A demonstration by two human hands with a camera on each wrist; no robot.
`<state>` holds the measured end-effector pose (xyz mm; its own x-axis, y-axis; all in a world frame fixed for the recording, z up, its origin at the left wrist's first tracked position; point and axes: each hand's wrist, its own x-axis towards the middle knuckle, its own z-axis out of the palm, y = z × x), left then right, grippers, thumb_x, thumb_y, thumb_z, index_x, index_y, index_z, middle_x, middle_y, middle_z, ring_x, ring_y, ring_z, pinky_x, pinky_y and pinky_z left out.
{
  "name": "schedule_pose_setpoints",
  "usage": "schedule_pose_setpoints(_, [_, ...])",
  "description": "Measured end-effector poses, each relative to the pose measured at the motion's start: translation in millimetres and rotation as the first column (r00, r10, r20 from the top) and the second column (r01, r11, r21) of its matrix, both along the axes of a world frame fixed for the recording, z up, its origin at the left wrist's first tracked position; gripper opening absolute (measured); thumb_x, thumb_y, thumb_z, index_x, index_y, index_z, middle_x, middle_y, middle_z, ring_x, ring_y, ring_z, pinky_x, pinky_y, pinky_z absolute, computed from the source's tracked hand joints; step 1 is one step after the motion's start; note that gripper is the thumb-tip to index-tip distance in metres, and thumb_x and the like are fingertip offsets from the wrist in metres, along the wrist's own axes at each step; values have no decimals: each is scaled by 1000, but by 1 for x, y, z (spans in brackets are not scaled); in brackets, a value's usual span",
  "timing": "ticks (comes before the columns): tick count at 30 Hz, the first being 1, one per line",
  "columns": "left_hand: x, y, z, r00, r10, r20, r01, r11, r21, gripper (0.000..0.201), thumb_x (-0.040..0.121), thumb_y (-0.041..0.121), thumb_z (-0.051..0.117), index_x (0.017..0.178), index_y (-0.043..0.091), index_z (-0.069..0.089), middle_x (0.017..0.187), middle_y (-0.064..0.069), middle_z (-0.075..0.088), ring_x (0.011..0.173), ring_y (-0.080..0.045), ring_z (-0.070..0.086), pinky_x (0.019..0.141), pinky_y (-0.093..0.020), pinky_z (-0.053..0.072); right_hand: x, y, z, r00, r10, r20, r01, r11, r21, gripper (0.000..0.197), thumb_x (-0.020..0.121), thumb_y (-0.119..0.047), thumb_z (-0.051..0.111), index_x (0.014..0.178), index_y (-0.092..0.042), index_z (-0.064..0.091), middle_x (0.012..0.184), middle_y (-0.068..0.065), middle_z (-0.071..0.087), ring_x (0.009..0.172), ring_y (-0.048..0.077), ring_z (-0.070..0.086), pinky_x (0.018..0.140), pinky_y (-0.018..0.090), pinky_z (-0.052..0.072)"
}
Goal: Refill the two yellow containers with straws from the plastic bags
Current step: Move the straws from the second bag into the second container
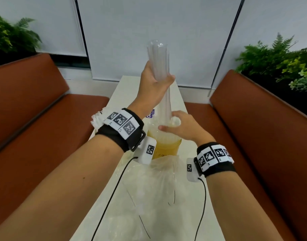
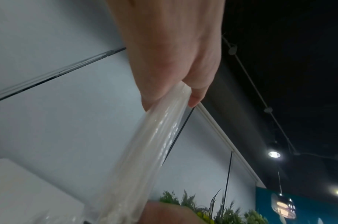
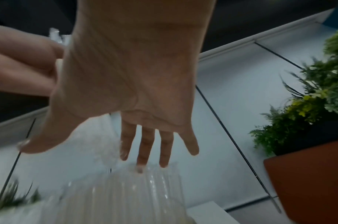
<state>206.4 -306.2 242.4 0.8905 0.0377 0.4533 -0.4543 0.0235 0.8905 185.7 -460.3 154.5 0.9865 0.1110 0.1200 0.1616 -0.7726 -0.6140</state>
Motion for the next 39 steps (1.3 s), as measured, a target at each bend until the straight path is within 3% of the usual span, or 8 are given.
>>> schedule_pose_setpoints(4, [13,-19,-21,1000,-7,-30,7,1000,10,36,83,12,73,115,8,56,100,-19,63,85,-20,62,74,-29,56,2,-4,-26,997,-70,-29,70,997,10,76,70,-61,80,131,-22,56,115,-9,60,111,17,60,88,28,47])
schedule_pose_setpoints(8, [23,-32,-36,997,21,-79,-19,1000,18,38,77,13,72,112,6,58,102,-23,63,89,-34,66,75,-38,59,7,-8,-44,996,-79,-39,86,967,240,103,65,-56,86,150,-25,38,135,0,57,126,16,53,94,26,42])
schedule_pose_setpoints(12, [33,-36,-38,995,47,-84,-48,999,-12,37,75,15,70,109,6,59,99,-23,64,77,-24,63,71,-38,58,11,-16,-50,996,-69,-64,88,928,363,111,59,-51,91,152,-29,34,139,-2,54,127,13,50,91,24,44])
schedule_pose_setpoints(23, [55,-47,-48,995,85,-54,-90,992,-94,34,79,19,78,107,16,59,93,-14,68,86,-31,69,78,-44,62,32,-24,-42,986,-161,36,149,960,236,37,83,-40,78,109,-15,73,109,-3,68,100,10,62,92,27,50])
schedule_pose_setpoints(28, [63,-44,-56,996,-21,-85,22,1000,11,41,84,22,79,118,13,59,107,-12,70,101,-25,68,83,-29,57,42,-27,-40,984,-175,-17,176,975,132,32,72,-47,85,88,-21,75,68,-13,61,63,2,55,57,14,40])
schedule_pose_setpoints(32, [67,-39,-56,993,-74,-88,78,996,45,42,84,20,80,119,9,59,108,-14,70,104,-25,67,87,-27,55,49,-29,-39,990,-104,-97,119,979,168,40,72,-47,85,95,-17,74,87,-10,72,87,12,68,80,28,56])
schedule_pose_setpoints(36, [67,-37,-54,988,-118,-103,126,990,66,42,83,17,81,119,9,60,109,-16,70,105,-26,67,88,-27,55,53,-24,-35,986,-69,-153,98,977,187,62,69,-45,88,114,-18,54,103,-4,63,88,10,63,74,27,54])
schedule_pose_setpoints(39, [68,-35,-56,981,-151,-120,160,984,76,44,82,20,81,119,8,60,109,-16,70,105,-27,68,92,-36,58,53,-14,-27,988,5,-152,34,967,253,76,72,-58,81,132,-24,49,117,-5,65,102,13,65,89,32,56])
